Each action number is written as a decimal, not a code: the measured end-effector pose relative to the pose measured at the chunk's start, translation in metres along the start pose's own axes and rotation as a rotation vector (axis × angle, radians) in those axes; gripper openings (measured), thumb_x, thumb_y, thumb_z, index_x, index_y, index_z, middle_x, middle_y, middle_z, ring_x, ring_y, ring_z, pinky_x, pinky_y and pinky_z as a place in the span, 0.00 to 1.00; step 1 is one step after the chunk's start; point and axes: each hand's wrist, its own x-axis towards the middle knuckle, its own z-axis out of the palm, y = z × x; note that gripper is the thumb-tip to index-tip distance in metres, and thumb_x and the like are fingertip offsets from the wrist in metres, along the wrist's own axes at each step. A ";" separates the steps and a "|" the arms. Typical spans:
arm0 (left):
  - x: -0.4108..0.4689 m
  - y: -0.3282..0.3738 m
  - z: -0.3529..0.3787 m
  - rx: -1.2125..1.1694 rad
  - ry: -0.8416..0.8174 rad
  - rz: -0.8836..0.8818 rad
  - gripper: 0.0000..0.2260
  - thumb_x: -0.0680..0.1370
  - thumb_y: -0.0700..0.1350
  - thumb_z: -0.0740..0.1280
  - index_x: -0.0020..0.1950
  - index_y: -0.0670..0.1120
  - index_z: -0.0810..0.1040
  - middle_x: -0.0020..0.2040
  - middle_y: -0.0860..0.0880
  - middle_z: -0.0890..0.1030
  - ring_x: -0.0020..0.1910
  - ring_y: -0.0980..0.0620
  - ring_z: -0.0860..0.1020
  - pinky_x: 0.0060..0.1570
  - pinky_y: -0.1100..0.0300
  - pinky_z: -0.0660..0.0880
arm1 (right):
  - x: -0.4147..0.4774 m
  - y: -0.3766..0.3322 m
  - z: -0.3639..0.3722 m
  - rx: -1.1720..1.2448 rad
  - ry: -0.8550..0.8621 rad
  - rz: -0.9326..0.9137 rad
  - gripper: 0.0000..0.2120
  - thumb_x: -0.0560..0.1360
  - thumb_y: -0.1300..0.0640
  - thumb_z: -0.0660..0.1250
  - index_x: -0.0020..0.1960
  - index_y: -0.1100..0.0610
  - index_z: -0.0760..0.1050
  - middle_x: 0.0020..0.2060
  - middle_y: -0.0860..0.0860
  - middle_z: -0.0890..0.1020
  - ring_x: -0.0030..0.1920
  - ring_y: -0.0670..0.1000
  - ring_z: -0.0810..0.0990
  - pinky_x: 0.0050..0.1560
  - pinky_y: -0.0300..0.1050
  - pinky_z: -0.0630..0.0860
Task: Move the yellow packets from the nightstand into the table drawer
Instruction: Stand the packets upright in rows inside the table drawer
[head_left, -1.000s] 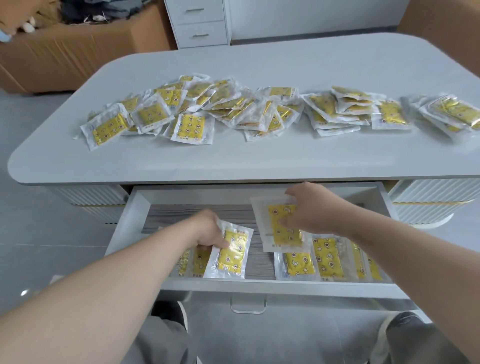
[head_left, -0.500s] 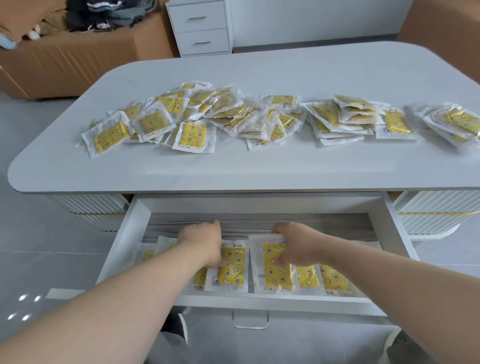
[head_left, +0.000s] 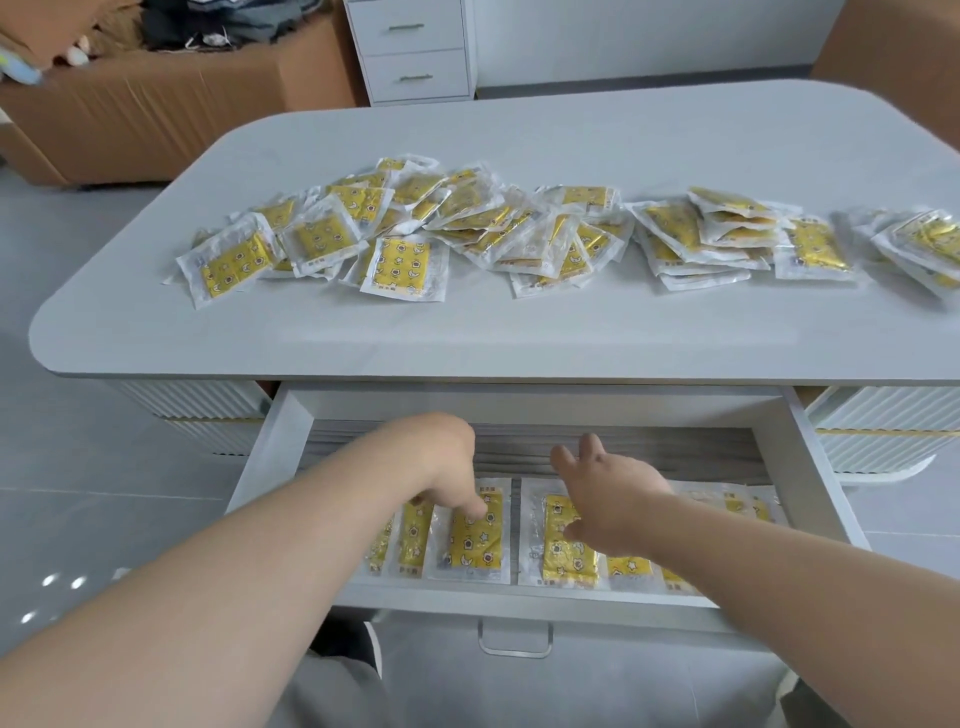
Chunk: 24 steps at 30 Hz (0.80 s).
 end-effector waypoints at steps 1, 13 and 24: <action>-0.005 -0.004 -0.007 -0.039 -0.020 0.024 0.24 0.75 0.63 0.70 0.59 0.45 0.82 0.48 0.50 0.86 0.41 0.51 0.82 0.50 0.56 0.80 | -0.002 -0.004 -0.003 -0.005 -0.002 -0.008 0.30 0.79 0.47 0.68 0.73 0.53 0.57 0.63 0.57 0.66 0.42 0.55 0.78 0.36 0.48 0.79; -0.023 -0.032 -0.059 -0.438 0.775 -0.076 0.11 0.80 0.55 0.65 0.45 0.49 0.79 0.42 0.50 0.82 0.46 0.46 0.80 0.43 0.55 0.76 | -0.018 -0.001 -0.111 0.139 0.681 -0.051 0.08 0.77 0.50 0.61 0.53 0.52 0.74 0.51 0.50 0.77 0.53 0.55 0.76 0.44 0.47 0.70; 0.017 -0.045 -0.050 -0.254 0.666 -0.087 0.29 0.83 0.59 0.56 0.80 0.44 0.59 0.81 0.45 0.59 0.79 0.44 0.57 0.72 0.45 0.62 | 0.040 0.040 -0.106 0.229 0.420 0.056 0.37 0.80 0.31 0.44 0.82 0.50 0.47 0.82 0.47 0.48 0.81 0.53 0.39 0.78 0.63 0.43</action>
